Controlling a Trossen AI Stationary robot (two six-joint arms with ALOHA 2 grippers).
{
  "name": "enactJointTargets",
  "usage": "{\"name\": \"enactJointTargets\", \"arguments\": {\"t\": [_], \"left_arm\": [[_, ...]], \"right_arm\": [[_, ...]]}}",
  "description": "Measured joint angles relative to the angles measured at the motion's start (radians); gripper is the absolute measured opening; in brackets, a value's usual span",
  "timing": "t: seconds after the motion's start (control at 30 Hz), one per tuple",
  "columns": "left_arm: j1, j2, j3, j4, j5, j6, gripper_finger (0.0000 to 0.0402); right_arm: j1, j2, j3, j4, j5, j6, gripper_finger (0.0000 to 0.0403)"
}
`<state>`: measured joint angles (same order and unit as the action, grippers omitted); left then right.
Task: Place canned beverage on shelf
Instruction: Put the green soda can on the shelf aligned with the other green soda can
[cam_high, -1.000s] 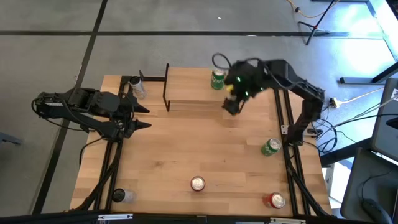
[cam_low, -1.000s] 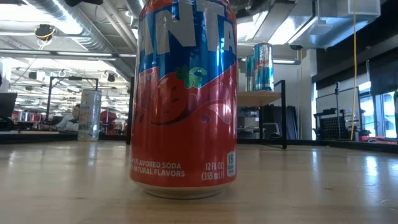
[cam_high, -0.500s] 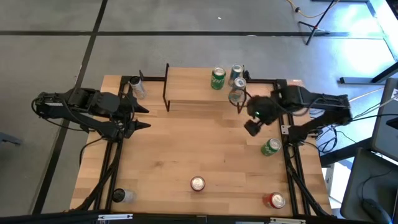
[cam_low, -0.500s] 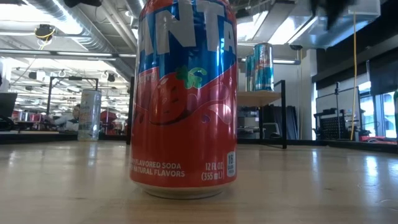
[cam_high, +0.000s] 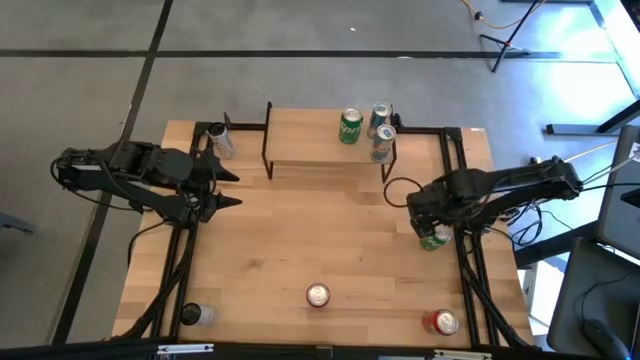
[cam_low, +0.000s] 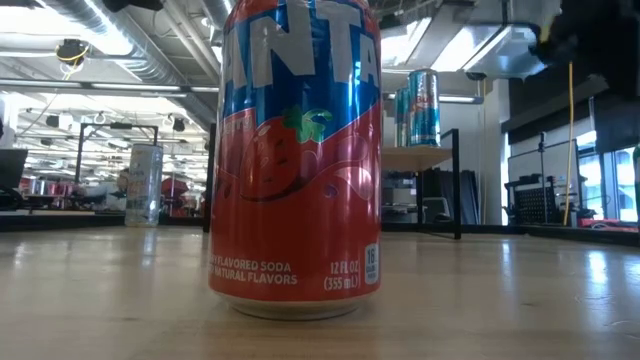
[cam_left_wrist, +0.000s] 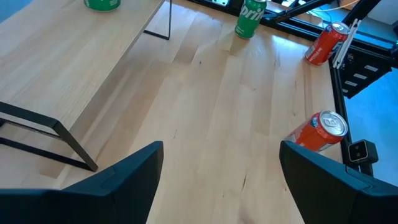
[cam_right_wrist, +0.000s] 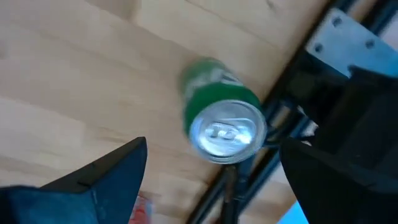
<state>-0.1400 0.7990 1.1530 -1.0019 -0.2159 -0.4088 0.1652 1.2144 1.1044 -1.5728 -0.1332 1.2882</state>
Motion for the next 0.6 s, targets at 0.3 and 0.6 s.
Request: {"name": "enactJointTargets", "arguments": {"t": [0.3, 0.6], "left_arm": [[0.0, 0.0, 0.0, 0.0, 0.0, -0.001, 0.0308], [0.0, 0.0, 0.0, 0.0, 0.0, -0.001, 0.0308]], "right_arm": [[-0.001, 0.0, -0.137, 0.096, -0.051, -0.015, 0.0353], [-0.001, 0.0, -0.251, 0.206, -0.051, -0.012, 0.0353]]}}
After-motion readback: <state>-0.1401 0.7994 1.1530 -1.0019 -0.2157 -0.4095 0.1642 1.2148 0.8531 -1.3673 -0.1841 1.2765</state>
